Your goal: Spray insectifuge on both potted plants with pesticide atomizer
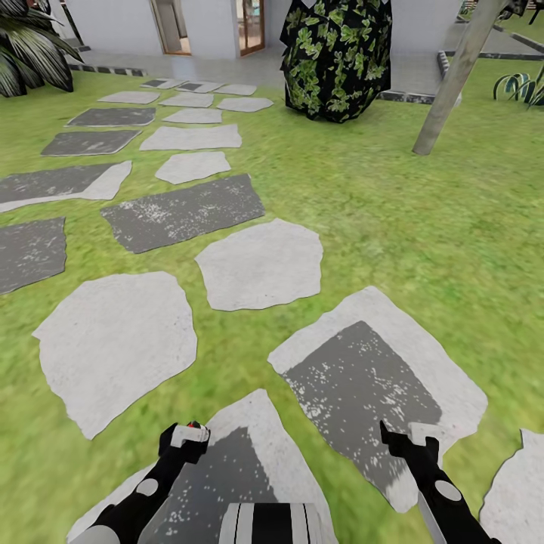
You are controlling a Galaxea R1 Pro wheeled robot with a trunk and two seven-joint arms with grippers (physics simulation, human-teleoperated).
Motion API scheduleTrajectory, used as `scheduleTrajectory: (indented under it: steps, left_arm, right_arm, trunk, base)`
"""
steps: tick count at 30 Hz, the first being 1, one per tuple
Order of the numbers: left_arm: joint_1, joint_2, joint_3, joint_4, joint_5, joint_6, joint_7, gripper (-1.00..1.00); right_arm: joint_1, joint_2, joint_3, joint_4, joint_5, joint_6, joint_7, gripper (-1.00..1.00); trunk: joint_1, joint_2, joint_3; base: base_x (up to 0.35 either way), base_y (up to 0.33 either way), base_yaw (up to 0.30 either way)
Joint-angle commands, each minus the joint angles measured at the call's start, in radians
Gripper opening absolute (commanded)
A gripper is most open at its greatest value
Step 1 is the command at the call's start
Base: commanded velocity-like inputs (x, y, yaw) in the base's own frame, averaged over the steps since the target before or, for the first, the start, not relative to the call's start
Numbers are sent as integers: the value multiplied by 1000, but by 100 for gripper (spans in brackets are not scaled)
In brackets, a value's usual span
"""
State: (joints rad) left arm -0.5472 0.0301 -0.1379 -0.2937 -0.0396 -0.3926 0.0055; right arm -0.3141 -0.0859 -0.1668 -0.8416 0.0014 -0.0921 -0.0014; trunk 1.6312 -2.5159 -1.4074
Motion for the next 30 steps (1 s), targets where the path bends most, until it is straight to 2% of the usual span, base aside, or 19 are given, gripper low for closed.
scheduleTrajectory:
  steps: [1,16,30]
  left_arm:
    - [0,0,-2,1,-4,-3,1,100]
    - [-2,-2,0,16,-5,-5,1,100]
    - [-2,-2,-3,16,-5,-5,1,100]
  right_arm:
    - [0,0,0,0,0,-3,0,100]
    - [0,0,-1,-2,0,-3,0,100]
    - [0,0,-2,-2,0,-3,0,100]
  trunk:
    - [0,0,-1]
    - [0,0,-1]
    - [0,0,-17]
  base:
    - [0,0,0]
    - [0,0,0]
    - [0,0,0]
